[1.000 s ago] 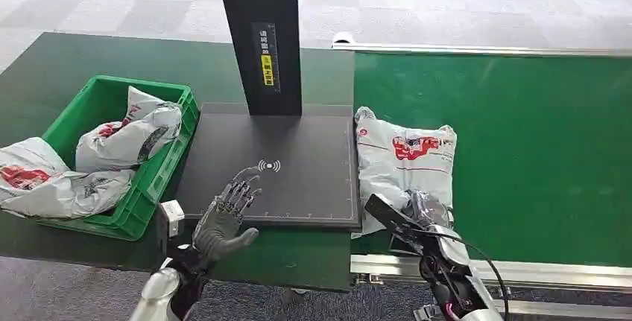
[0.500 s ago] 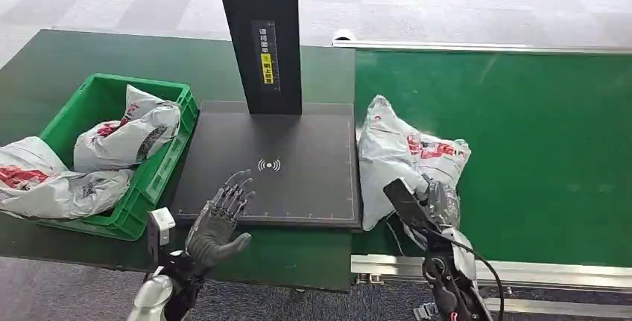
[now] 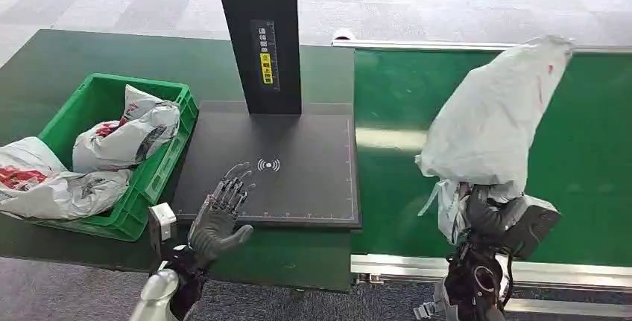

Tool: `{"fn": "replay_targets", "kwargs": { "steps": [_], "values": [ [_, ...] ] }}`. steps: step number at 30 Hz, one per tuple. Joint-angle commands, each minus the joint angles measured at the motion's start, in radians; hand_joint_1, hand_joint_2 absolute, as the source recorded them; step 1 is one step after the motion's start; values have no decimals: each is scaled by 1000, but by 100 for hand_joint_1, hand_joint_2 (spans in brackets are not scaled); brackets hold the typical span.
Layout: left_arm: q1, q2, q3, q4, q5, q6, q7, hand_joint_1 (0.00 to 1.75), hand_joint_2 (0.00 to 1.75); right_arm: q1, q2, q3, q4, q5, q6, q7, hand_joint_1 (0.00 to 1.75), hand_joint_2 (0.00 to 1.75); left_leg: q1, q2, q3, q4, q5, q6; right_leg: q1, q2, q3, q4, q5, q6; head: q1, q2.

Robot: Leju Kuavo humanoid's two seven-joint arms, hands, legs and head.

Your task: Moved the parcel from conveyor to table for the left to box.

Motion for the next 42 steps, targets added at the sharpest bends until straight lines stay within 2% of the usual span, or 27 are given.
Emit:
{"fn": "replay_targets", "kwargs": {
  "steps": [1, 5, 6, 7, 10, 12, 16, 17, 19, 21, 22, 42],
  "values": [
    [5, 37, -4, 1, 20, 31, -24, 0, 175, 40, -15, 78, -148, 29, -114, -147, 175, 175, 0, 2, 2, -2, 0, -2, 0, 0, 1, -1, 0, -3, 0, 0],
    [5, 36, -4, 1, 21, 31, -24, 0, 175, 37, -22, 89, -142, 42, -116, -153, 175, 175, 0, 2, 1, -2, 0, -2, 0, 0, 0, -1, 1, -3, 0, 0],
    [7, 42, -5, -6, 35, 23, -31, 0, 175, 28, -55, 159, -162, 173, -117, -153, 175, 175, 0, 1, 1, -1, 0, -1, 0, 0, 0, -1, 0, -2, 0, 0],
    [10, 48, -9, -13, 45, 8, -31, 0, 175, 19, -62, 192, -173, 234, -121, -153, 175, 175, 0, 2, 2, -3, 1, -2, 0, 0, 1, -2, 1, -3, 0, 0],
    [-18, 51, -22, 9, 42, -3, -18, 0, 175, -11, -93, 318, -159, 486, -190, -153, 175, 175, 0, 5, 1, -1, 0, -2, 0, 3, -1, 0, 1, -3, 0, 0],
    [-51, 47, -28, 37, 42, -11, -13, 0, 175, -17, -105, 373, -128, 706, -253, -152, 175, 175, 0, 4, 1, -1, 0, -2, 0, 2, 0, 0, 1, -3, 0, 0],
    [-58, 45, -27, 45, 42, -10, -12, 0, 175, -8, -95, 364, -124, 722, -253, -153, 175, 175, 0, 0, 2, -2, 1, -2, 0, -2, 1, -1, 0, -3, 0, 0],
    [-58, 46, -28, 46, 43, -13, -12, 0, 175, -11, -102, 363, -115, 789, -253, -153, 175, 175, 0, 0, 2, -2, 1, -1, 0, -1, 1, 0, 0, -2, 0, 0],
    [-70, 52, -30, 56, 42, -23, -9, 0, 175, -10, -87, 368, -70, 1087, -253, -74, 175, 175, 0, 1, 2, -2, 1, -1, 0, -1, 2, -1, 0, -2, 0, 0],
    [-78, 54, -27, 64, 37, -31, -8, 0, 175, -16, -85, 392, -11, 1219, -253, -5, 175, 175, 0, 1, 2, -2, 1, -1, 0, -1, 2, -1, 1, -2, 0, 0],
    [-79, 55, -25, 65, 36, -33, -8, 0, 175, -26, -93, 414, 17, 1244, -253, 26, 175, 175, 0, 1, 4, -4, 1, -2, 0, -1, 3, -3, 1, -3, 0, 0],
    [-77, 56, -25, 65, 36, -34, -8, 0, 175, -25, -95, 414, 17, 1244, -253, 27, 175, 175, 0, 1, 3, -4, 1, -2, 0, -2, 2, -2, 1, -3, 0, 0]
  ]
}}
